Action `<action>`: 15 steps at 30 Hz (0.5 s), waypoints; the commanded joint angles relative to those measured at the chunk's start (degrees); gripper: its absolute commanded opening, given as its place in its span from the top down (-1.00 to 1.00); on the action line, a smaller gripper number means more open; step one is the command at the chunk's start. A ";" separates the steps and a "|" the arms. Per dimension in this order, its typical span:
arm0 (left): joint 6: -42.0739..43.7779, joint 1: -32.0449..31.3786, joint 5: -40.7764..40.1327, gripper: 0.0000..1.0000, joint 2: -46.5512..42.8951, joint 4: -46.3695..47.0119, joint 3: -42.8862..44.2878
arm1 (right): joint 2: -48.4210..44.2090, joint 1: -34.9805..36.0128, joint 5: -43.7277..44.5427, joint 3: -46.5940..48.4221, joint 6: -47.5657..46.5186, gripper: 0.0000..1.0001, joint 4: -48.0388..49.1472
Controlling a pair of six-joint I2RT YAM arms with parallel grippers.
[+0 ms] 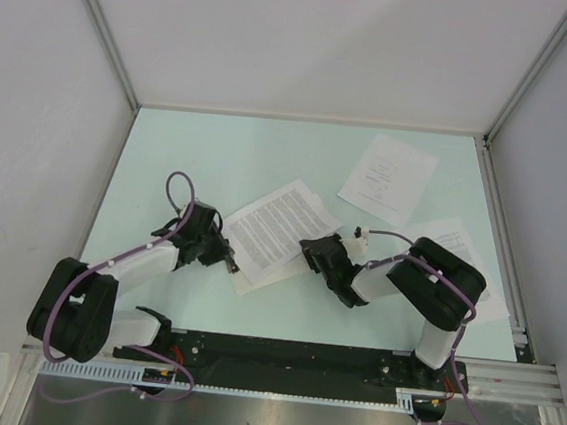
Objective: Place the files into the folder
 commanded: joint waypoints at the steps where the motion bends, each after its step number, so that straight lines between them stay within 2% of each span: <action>1: -4.77 -0.58 2.34 1.00 -0.97 -0.28 -2.05 | 0.75 1.01 3.13 -1.63 2.07 1.00 -0.18; 15: -14.35 -0.67 1.46 1.00 -2.64 -3.27 -2.84 | 0.31 5.23 11.92 -5.05 1.36 1.00 4.29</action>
